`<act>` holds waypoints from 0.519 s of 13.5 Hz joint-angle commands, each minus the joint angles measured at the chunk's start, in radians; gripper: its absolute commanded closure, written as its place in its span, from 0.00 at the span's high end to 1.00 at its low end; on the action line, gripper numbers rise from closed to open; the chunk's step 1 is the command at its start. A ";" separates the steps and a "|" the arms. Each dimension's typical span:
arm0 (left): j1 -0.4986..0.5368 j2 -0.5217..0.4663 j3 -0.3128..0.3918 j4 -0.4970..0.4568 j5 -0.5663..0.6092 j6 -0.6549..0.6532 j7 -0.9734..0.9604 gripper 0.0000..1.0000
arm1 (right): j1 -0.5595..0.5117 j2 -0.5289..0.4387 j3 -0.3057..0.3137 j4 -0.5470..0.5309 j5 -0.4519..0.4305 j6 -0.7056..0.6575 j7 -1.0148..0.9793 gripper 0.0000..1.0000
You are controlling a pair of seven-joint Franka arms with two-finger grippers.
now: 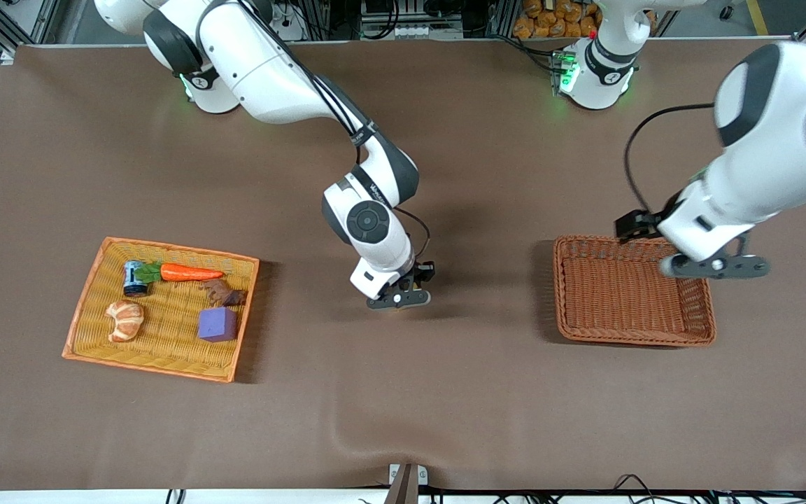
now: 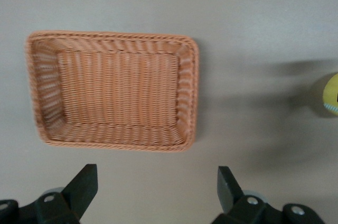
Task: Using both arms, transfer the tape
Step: 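Carry the tape toward the table middle while the left gripper approaches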
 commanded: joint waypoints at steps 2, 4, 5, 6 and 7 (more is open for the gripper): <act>-0.069 0.071 0.004 0.013 0.020 0.085 -0.100 1.00 | -0.067 -0.166 -0.003 -0.012 0.006 -0.198 -0.004 1.00; -0.106 0.109 0.002 0.019 0.015 0.143 -0.160 1.00 | -0.171 -0.264 -0.003 -0.029 0.007 -0.319 -0.018 1.00; -0.130 0.131 0.002 0.020 0.010 0.177 -0.201 1.00 | -0.187 -0.309 -0.011 -0.032 -0.015 -0.367 -0.033 1.00; -0.158 0.152 0.002 0.022 0.009 0.200 -0.250 1.00 | -0.198 -0.346 -0.034 -0.035 -0.073 -0.410 -0.033 1.00; -0.199 0.178 0.002 0.034 0.007 0.232 -0.313 1.00 | -0.216 -0.386 -0.055 -0.037 -0.100 -0.442 -0.033 1.00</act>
